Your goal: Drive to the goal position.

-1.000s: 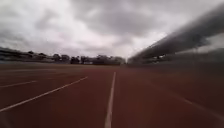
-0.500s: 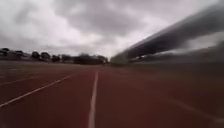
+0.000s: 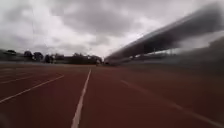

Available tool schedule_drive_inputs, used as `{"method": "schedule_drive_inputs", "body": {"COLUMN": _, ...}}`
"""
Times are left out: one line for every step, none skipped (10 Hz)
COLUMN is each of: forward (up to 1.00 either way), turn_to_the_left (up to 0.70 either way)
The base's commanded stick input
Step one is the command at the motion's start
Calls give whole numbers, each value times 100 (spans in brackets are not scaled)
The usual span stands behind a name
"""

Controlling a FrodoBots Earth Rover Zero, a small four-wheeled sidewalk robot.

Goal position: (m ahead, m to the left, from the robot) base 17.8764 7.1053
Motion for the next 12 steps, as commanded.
{"method": "schedule_drive_inputs", "body": {"forward": 100, "turn_to_the_left": -1}}
{"method": "schedule_drive_inputs", "body": {"forward": 100, "turn_to_the_left": -1}}
{"method": "schedule_drive_inputs", "body": {"forward": 100, "turn_to_the_left": -1}}
{"method": "schedule_drive_inputs", "body": {"forward": 100, "turn_to_the_left": -1}}
{"method": "schedule_drive_inputs", "body": {"forward": 100, "turn_to_the_left": -1}}
{"method": "schedule_drive_inputs", "body": {"forward": 100, "turn_to_the_left": -1}}
{"method": "schedule_drive_inputs", "body": {"forward": 100, "turn_to_the_left": -1}}
{"method": "schedule_drive_inputs", "body": {"forward": 100, "turn_to_the_left": -1}}
{"method": "schedule_drive_inputs", "body": {"forward": 100, "turn_to_the_left": -1}}
{"method": "schedule_drive_inputs", "body": {"forward": 100, "turn_to_the_left": -1}}
{"method": "schedule_drive_inputs", "body": {"forward": 100, "turn_to_the_left": -1}}
{"method": "schedule_drive_inputs", "body": {"forward": 100, "turn_to_the_left": -1}}
